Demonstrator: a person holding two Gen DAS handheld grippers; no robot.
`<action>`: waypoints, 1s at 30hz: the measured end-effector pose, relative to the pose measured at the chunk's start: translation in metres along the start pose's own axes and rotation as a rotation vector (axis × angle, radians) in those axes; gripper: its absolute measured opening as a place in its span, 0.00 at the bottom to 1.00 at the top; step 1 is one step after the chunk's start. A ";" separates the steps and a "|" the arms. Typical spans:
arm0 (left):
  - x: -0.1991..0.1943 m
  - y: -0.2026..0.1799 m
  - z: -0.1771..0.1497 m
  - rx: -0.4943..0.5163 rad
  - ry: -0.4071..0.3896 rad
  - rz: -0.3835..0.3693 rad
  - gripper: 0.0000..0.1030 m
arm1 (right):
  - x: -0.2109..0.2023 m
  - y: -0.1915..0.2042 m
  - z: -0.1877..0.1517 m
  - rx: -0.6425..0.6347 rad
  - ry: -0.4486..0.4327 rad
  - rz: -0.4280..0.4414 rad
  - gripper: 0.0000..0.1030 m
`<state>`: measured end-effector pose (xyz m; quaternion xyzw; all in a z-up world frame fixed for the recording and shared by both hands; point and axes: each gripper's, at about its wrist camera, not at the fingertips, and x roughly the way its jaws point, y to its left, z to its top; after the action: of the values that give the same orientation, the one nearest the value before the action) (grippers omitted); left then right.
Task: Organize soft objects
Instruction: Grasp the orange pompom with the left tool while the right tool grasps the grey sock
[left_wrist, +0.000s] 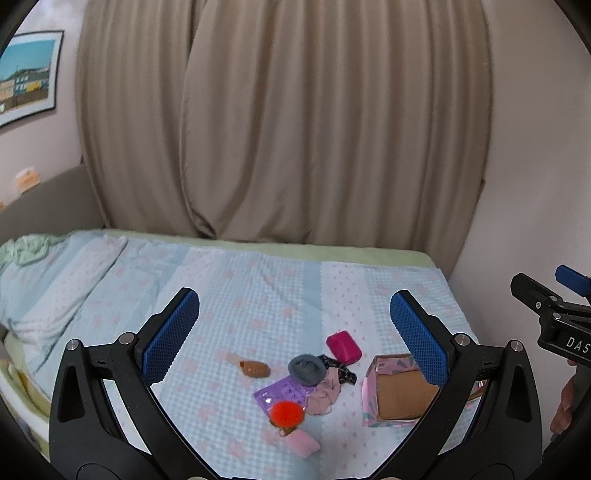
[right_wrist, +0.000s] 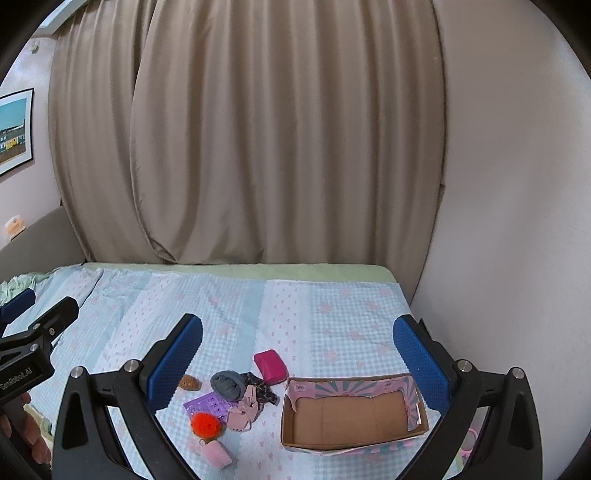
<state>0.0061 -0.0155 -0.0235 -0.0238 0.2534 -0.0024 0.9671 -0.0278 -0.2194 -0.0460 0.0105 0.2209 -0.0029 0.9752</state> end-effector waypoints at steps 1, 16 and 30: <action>0.004 0.000 -0.003 -0.009 0.014 0.009 1.00 | 0.003 0.000 0.001 -0.011 0.007 0.007 1.00; 0.099 0.015 -0.132 -0.227 0.259 0.176 1.00 | 0.131 0.026 -0.047 -0.221 0.211 0.275 1.00; 0.242 0.019 -0.270 -0.191 0.435 0.148 0.96 | 0.287 0.086 -0.142 -0.381 0.401 0.333 1.00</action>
<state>0.0843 -0.0126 -0.3776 -0.0952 0.4556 0.0874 0.8807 0.1711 -0.1307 -0.2956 -0.1357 0.4005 0.2000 0.8838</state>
